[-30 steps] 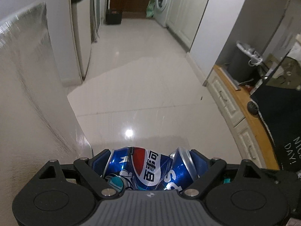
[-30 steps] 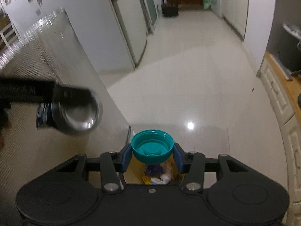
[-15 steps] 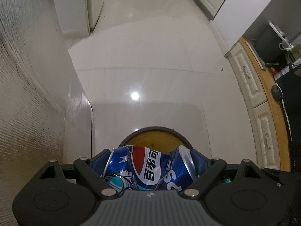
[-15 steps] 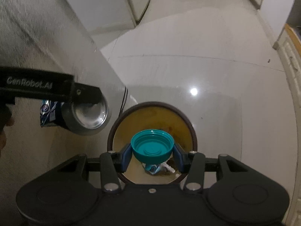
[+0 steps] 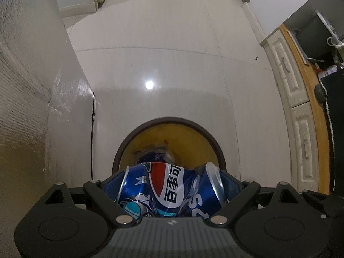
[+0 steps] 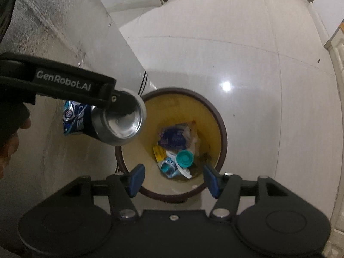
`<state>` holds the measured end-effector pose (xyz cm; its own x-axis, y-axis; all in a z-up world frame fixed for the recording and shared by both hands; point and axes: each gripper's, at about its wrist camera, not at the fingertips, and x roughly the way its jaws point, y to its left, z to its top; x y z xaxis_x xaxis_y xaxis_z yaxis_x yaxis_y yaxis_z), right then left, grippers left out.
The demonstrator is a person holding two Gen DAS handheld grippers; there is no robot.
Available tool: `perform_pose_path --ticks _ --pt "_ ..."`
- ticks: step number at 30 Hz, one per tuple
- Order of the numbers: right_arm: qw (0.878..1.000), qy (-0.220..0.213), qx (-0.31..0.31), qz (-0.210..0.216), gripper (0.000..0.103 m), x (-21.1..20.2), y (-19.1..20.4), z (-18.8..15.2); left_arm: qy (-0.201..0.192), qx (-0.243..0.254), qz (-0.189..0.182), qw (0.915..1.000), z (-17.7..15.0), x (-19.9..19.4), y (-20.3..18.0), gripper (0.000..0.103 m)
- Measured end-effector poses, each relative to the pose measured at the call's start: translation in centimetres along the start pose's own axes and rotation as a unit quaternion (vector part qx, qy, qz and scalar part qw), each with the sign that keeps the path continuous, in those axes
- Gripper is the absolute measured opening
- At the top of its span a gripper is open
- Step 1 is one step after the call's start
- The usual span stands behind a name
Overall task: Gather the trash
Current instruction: 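Open both tools to drop the can and cap into the bin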
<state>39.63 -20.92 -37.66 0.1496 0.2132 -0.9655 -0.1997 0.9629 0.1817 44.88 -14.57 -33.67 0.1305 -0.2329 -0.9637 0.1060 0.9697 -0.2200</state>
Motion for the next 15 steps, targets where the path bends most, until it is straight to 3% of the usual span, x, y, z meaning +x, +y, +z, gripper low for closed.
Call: perform_pose_path --ticks 3,11,15 --pt "1.0 0.013 -0.015 -0.007 0.063 0.2 0.1 -0.3 0.018 -0.002 0.012 0.9998 -0.4 0.9 0.2 0.101" --pt "0.999 0.028 -0.031 -0.014 0.067 0.3 -0.1 -0.6 0.033 0.004 0.05 0.9982 -1.0 1.0 1.2 0.103" --pt "0.999 0.032 -0.034 -0.013 0.074 0.6 0.1 -0.7 0.037 0.012 0.057 0.9976 -1.3 0.8 1.3 0.103"
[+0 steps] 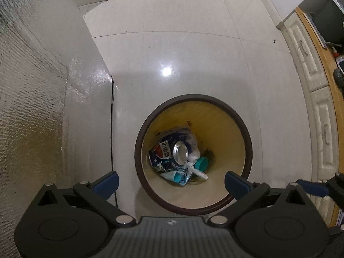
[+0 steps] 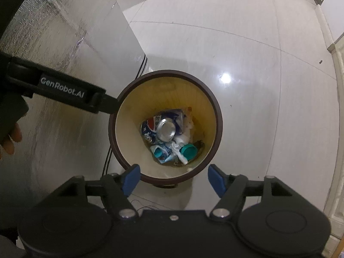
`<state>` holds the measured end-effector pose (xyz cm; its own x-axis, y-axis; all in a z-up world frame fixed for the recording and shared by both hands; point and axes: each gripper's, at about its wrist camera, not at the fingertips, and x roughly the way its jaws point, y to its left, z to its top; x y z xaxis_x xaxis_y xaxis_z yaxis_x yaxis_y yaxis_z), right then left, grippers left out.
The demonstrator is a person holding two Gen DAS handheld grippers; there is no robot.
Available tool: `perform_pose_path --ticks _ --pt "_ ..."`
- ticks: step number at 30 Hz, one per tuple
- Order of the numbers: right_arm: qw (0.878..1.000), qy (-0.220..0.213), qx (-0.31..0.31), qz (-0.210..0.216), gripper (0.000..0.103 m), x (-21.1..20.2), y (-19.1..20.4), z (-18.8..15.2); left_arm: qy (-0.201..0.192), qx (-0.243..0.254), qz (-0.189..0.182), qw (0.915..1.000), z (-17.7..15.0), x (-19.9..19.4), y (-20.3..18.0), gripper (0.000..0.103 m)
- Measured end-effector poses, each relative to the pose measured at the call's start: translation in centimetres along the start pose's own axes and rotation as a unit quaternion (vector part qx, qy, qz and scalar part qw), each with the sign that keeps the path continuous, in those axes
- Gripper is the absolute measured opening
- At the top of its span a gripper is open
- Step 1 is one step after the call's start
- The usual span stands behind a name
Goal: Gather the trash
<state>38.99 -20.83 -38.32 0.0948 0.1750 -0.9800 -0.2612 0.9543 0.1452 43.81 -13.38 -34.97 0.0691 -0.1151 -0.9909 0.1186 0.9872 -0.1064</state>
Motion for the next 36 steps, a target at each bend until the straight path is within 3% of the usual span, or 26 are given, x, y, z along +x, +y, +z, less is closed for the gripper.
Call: perform_pose_path --ticks 11,22,28,36 --pt "1.0 -0.019 0.017 -0.017 0.083 -0.9 -0.6 -0.1 -0.009 -0.003 0.014 0.9999 -1.3 -1.8 1.3 0.103" --pt "0.997 -0.05 0.05 -0.04 0.103 -3.4 -0.2 -0.9 -0.011 -0.002 0.027 0.9996 -3.5 -4.2 1.9 0.103" --pt "0.994 -0.065 0.075 -0.056 0.103 -5.4 -0.4 -2.2 -0.023 -0.001 0.031 0.9993 -4.9 -5.9 1.9 0.103" --pt "0.986 -0.1 0.117 -0.07 0.103 -9.6 -0.6 -3.6 -0.075 0.011 0.039 0.9963 -6.4 -10.8 0.9 0.103"
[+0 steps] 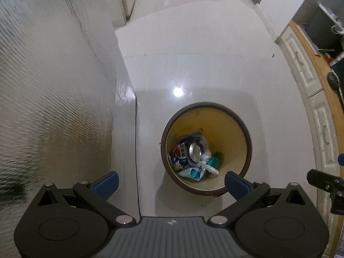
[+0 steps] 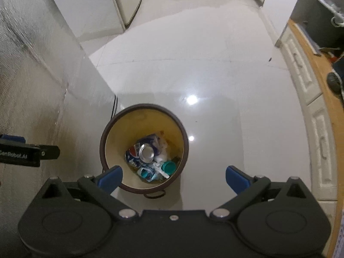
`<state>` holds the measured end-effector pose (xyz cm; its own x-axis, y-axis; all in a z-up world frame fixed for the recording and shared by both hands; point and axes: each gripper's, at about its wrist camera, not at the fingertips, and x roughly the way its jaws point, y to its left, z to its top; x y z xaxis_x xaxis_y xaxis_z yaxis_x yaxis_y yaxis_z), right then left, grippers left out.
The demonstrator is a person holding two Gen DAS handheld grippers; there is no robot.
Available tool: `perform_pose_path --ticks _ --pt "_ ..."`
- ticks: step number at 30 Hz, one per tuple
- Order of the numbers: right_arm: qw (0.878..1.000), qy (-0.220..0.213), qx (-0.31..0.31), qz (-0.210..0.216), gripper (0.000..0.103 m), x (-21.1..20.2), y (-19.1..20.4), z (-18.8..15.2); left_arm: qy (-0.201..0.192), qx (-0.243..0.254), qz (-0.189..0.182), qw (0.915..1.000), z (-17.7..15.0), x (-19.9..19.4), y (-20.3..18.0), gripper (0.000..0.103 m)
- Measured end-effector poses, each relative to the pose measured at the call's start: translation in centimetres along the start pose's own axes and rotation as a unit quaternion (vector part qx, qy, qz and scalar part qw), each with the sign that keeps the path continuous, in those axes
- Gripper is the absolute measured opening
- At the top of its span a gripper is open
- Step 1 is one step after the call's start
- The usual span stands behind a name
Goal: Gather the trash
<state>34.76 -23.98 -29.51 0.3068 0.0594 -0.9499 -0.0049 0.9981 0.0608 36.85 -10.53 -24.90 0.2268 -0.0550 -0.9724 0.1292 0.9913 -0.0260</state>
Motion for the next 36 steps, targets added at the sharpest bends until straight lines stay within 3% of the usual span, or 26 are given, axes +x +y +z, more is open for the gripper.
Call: perform_pose_path --ticks 18,36 --pt "0.996 -0.083 0.028 -0.007 0.103 -10.9 0.2 -2.7 -0.115 -0.006 -0.003 0.9933 -4.6 -13.5 -1.1 0.103" --pt "0.989 -0.146 0.015 0.004 0.103 -19.0 0.9 -8.3 -0.187 0.022 0.001 0.9822 -12.3 -20.6 -1.9 0.103"
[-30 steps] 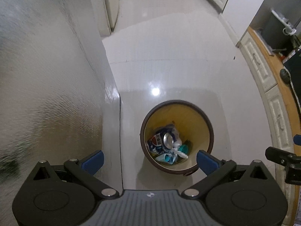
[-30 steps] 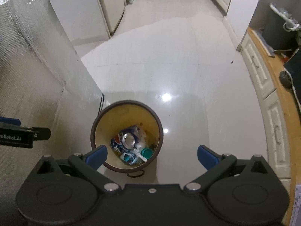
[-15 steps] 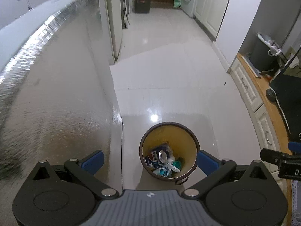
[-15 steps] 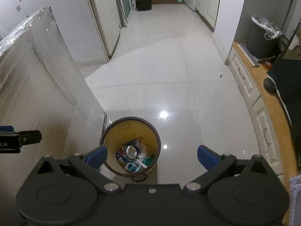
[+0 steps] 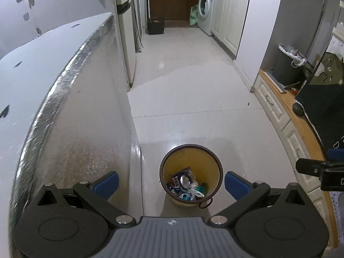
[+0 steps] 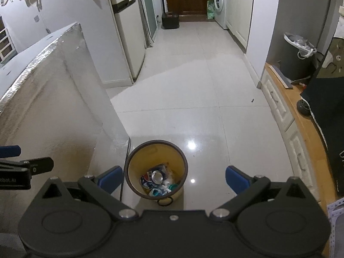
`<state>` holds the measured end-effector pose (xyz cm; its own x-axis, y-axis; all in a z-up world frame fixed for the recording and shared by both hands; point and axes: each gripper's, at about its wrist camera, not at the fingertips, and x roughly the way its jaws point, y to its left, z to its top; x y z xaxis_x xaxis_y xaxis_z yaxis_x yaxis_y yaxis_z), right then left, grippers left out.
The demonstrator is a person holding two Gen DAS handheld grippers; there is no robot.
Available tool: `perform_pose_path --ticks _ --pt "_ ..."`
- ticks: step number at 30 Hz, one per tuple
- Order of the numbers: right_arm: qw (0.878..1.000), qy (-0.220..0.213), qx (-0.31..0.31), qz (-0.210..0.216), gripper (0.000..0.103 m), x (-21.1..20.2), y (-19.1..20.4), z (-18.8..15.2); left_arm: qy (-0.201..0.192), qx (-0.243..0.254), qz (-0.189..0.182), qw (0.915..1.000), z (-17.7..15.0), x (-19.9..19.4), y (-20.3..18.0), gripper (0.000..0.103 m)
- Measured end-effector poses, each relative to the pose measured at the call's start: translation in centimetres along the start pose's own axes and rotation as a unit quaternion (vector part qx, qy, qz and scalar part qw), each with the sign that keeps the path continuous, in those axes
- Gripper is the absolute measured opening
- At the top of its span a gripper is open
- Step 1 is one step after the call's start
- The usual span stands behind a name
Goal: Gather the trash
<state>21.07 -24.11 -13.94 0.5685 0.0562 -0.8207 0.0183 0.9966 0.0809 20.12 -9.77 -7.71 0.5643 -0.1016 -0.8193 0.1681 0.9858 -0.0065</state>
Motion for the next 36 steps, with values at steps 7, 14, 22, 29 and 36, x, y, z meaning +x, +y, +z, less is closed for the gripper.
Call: perform_pose_path --ticks 7,14,22,29,36 --pt "1.0 -0.013 -0.009 0.003 0.103 -2.3 0.9 -1.8 -0.013 -0.017 0.005 0.9998 -1.9 -2.3 0.8 0.103" --pt "1.0 -0.027 -0.013 0.0 0.103 -4.4 1.5 -3.8 -0.021 -0.02 -0.004 0.9996 -3.6 -4.2 1.2 0.103" --pt "0.999 -0.04 -0.015 -0.004 0.103 -6.6 2.2 -5.3 -0.028 -0.019 -0.001 0.9994 -5.3 -6.0 1.0 0.103" --pt "0.998 -0.052 -0.02 -0.007 0.103 -8.4 2.9 -6.2 -0.038 -0.018 -0.001 0.9991 -6.6 -7.3 1.2 0.103" --pt "0.998 -0.057 -0.02 -0.005 0.103 -9.0 3.0 -7.0 -0.044 -0.011 0.003 0.999 -7.5 -7.7 0.8 0.103"
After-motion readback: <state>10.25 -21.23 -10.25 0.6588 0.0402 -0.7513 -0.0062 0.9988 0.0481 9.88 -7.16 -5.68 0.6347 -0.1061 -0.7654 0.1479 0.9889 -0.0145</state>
